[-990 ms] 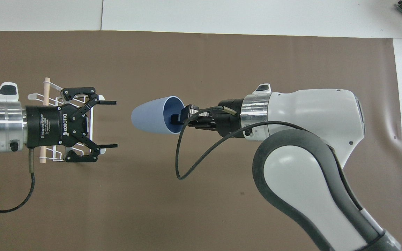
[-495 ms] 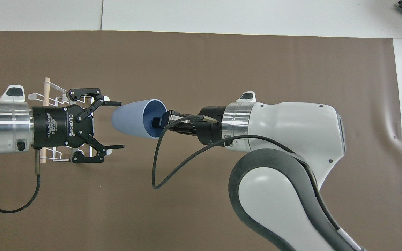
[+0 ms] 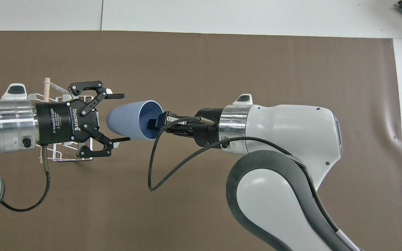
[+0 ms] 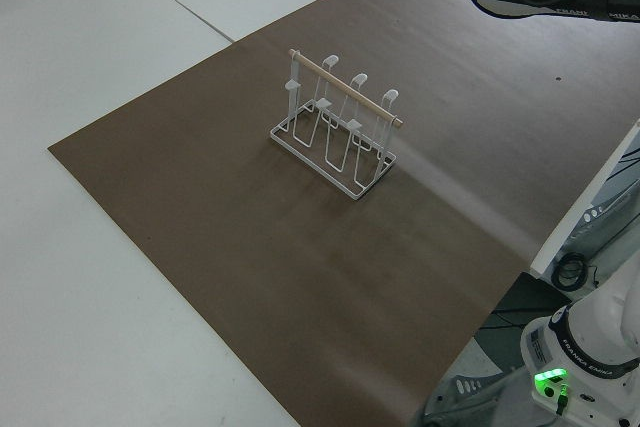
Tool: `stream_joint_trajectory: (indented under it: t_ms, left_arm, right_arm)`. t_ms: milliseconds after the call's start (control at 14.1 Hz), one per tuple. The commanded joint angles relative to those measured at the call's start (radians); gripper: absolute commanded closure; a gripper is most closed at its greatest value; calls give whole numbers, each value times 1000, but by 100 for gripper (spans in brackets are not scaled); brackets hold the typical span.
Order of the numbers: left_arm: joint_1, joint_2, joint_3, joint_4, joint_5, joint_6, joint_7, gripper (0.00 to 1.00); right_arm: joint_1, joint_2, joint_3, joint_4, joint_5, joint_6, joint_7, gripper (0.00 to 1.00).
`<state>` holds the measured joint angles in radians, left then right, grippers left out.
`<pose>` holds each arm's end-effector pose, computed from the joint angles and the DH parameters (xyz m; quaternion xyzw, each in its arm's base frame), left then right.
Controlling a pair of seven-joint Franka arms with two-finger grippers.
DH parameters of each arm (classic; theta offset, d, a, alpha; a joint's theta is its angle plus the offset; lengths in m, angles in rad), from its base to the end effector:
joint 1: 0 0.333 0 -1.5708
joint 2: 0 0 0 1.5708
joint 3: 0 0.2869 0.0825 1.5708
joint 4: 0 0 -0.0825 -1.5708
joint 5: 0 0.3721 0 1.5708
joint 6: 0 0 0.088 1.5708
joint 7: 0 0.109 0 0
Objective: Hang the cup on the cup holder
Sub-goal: 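Close the left gripper on the cup base held by the right gripper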
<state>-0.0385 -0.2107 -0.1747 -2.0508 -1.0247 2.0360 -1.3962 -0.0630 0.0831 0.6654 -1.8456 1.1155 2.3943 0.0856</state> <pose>0.4937 -0.1635 0.5448 0.6281 0.6349 -0.2570 0.3693 0.5035 0.3439 0.5171 -0.8608 0.0793 -0.0283 0.5019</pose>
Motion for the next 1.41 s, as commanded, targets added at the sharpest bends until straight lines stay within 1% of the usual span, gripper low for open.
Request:
stream_joint_trajectory:
  t_ms: [0, 71, 212, 354, 637, 707, 778, 849, 990, 1132, 1203, 1273, 1344]
  left_arm:
    - [-18, -1, 9, -8, -20, 26, -14, 0]
    - [-18, -1, 9, -5, -20, 23, -14, 14]
    - [-20, -3, 9, -3, -18, 21, -6, 62]
    - [-20, -3, 8, 1, -17, 21, -1, 100]
    - [-21, -6, 1, 3, -14, 19, 16, 100]
    - [-21, -6, 1, 3, -14, 18, 16, 100]
    - [-20, -6, 1, 3, -15, 19, 16, 100]
    - [-20, -6, 1, 3, -14, 18, 14, 100]
    - [-20, -6, 1, 1, -12, 18, 14, 100]
    - [-18, -6, 3, 1, -8, 18, 16, 100]
    - [-18, -6, 3, 0, -6, 19, 17, 100]
    - [-17, -6, 3, 0, 9, 21, 26, 100]
    - [-12, -6, 3, 0, 35, 21, 37, 100]
  right_arm:
    - [-4, -11, 10, -1, 26, 12, 13, 100]
    - [-4, -11, 10, -1, 26, 12, 13, 100]
    - [-4, -11, 10, -3, 26, 12, 13, 100]
    - [-4, -11, 10, -3, 26, 12, 16, 100]
    - [-8, -11, 8, -3, 24, 12, 19, 100]
    - [-9, -11, 6, -1, 24, 12, 17, 78]
    - [-9, -11, 6, -1, 18, 12, 14, 61]
    - [-9, -11, 5, -3, 11, 14, 8, 48]
    - [-14, -9, 3, -3, 9, 12, 10, 27]
    - [-15, -11, 2, -3, 9, 14, 8, 11]
    - [-17, -11, 0, -4, 9, 14, 7, 5]
    - [-18, -11, -1, -4, 9, 14, 5, 0]
    - [-18, -9, -3, -4, 9, 14, 3, 0]
